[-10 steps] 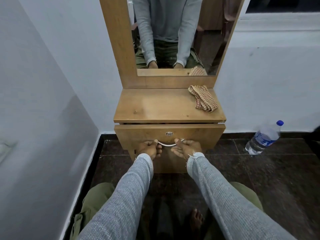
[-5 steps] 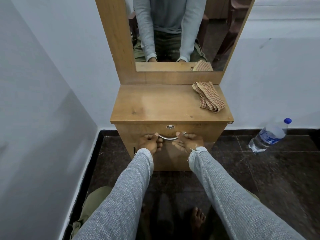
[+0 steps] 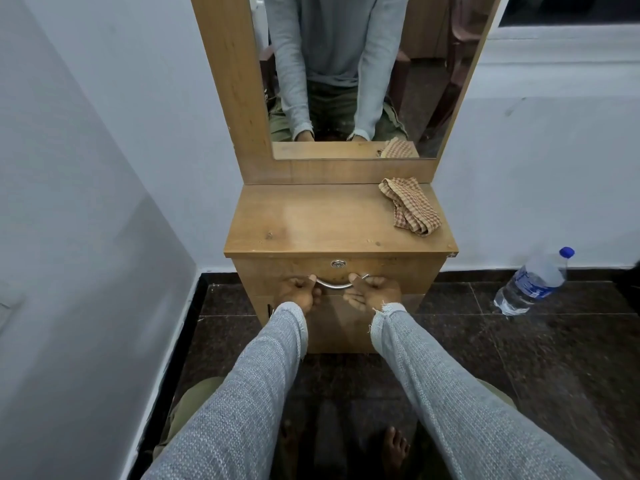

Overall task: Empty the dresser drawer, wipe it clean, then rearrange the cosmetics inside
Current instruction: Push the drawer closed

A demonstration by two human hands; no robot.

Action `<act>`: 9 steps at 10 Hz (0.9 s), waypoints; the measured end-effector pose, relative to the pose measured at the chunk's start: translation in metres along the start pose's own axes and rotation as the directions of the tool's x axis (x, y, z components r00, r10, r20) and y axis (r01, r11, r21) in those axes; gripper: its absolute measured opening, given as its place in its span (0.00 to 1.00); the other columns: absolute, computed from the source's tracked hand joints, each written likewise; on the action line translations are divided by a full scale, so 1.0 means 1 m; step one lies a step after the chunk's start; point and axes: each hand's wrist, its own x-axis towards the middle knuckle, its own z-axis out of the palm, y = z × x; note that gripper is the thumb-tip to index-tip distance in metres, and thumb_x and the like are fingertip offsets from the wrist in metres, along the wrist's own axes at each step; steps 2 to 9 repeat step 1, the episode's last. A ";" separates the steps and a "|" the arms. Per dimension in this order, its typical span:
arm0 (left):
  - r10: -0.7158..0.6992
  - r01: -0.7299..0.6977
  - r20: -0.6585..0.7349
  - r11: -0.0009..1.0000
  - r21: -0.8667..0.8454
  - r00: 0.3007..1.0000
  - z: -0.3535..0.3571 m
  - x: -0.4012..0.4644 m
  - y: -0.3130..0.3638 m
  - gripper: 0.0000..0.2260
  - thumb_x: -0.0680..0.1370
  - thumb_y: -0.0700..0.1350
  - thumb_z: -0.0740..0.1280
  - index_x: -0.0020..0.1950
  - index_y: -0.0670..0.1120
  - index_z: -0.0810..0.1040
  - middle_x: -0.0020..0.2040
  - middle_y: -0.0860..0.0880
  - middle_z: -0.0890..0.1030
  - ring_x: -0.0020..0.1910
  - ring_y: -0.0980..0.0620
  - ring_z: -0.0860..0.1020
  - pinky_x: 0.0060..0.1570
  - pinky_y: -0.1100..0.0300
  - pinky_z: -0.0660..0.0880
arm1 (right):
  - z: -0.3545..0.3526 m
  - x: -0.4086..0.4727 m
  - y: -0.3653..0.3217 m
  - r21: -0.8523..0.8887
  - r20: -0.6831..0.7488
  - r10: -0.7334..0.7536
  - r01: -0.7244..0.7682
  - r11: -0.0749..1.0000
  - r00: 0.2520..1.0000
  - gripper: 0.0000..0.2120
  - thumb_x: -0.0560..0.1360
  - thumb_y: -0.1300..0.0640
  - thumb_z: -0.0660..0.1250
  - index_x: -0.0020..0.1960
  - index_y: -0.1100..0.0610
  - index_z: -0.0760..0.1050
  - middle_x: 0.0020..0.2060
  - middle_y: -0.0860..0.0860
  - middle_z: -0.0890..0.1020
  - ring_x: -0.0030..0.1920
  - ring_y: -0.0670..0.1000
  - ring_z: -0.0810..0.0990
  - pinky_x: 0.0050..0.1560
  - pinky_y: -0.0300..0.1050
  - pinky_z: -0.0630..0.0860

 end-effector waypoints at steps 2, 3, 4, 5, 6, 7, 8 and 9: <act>0.089 -0.076 -0.057 0.977 0.200 0.994 -0.004 -0.009 -0.012 0.18 0.80 0.56 0.62 0.39 0.45 0.78 0.37 0.45 0.82 0.38 0.45 0.80 0.48 0.54 0.77 | -0.004 -0.010 0.004 -0.014 0.070 0.013 -0.012 1.000 0.997 0.11 0.77 0.68 0.65 0.37 0.60 0.70 0.27 0.56 0.70 0.20 0.45 0.71 0.22 0.36 0.70; 0.089 -0.076 -0.057 0.977 0.200 0.994 -0.004 -0.009 -0.012 0.18 0.80 0.56 0.62 0.39 0.45 0.78 0.37 0.45 0.82 0.38 0.45 0.80 0.48 0.54 0.77 | -0.004 -0.010 0.004 -0.014 0.070 0.013 -0.012 1.000 0.997 0.11 0.77 0.68 0.65 0.37 0.60 0.70 0.27 0.56 0.70 0.20 0.45 0.71 0.22 0.36 0.70; 0.089 -0.076 -0.057 0.977 0.200 0.994 -0.004 -0.009 -0.012 0.18 0.80 0.56 0.62 0.39 0.45 0.78 0.37 0.45 0.82 0.38 0.45 0.80 0.48 0.54 0.77 | -0.004 -0.010 0.004 -0.014 0.070 0.013 -0.012 1.000 0.997 0.11 0.77 0.68 0.65 0.37 0.60 0.70 0.27 0.56 0.70 0.20 0.45 0.71 0.22 0.36 0.70; 0.089 -0.076 -0.057 0.977 0.200 0.994 -0.004 -0.009 -0.012 0.18 0.80 0.56 0.62 0.39 0.45 0.78 0.37 0.45 0.82 0.38 0.45 0.80 0.48 0.54 0.77 | -0.004 -0.010 0.004 -0.014 0.070 0.013 -0.012 1.000 0.997 0.11 0.77 0.68 0.65 0.37 0.60 0.70 0.27 0.56 0.70 0.20 0.45 0.71 0.22 0.36 0.70; 0.089 -0.076 -0.057 0.977 0.200 0.994 -0.004 -0.009 -0.012 0.18 0.80 0.56 0.62 0.39 0.45 0.78 0.37 0.45 0.82 0.38 0.45 0.80 0.48 0.54 0.77 | -0.004 -0.010 0.004 -0.014 0.070 0.013 -0.012 1.000 0.997 0.11 0.77 0.68 0.65 0.37 0.60 0.70 0.27 0.56 0.70 0.20 0.45 0.71 0.22 0.36 0.70; 0.089 -0.076 -0.057 0.977 0.200 0.994 -0.004 -0.009 -0.012 0.18 0.80 0.56 0.62 0.39 0.45 0.78 0.37 0.45 0.82 0.38 0.45 0.80 0.48 0.54 0.77 | -0.004 -0.010 0.004 -0.014 0.070 0.013 -0.012 1.000 0.997 0.11 0.77 0.68 0.65 0.37 0.60 0.70 0.27 0.56 0.70 0.20 0.45 0.71 0.22 0.36 0.70; 0.089 -0.076 -0.057 0.977 0.200 0.994 -0.004 -0.009 -0.012 0.18 0.80 0.56 0.62 0.39 0.45 0.78 0.37 0.45 0.82 0.38 0.45 0.80 0.48 0.54 0.77 | -0.004 -0.010 0.004 -0.014 0.070 0.013 -0.012 1.000 0.997 0.11 0.77 0.68 0.65 0.37 0.60 0.70 0.27 0.56 0.70 0.20 0.45 0.71 0.22 0.36 0.70; 0.089 -0.076 -0.057 0.977 0.200 0.994 -0.004 -0.009 -0.012 0.18 0.80 0.56 0.62 0.39 0.45 0.78 0.37 0.45 0.82 0.38 0.45 0.80 0.48 0.54 0.77 | -0.004 -0.010 0.004 -0.014 0.070 0.013 -0.012 1.000 0.997 0.11 0.77 0.68 0.65 0.37 0.60 0.70 0.27 0.56 0.70 0.20 0.45 0.71 0.22 0.36 0.70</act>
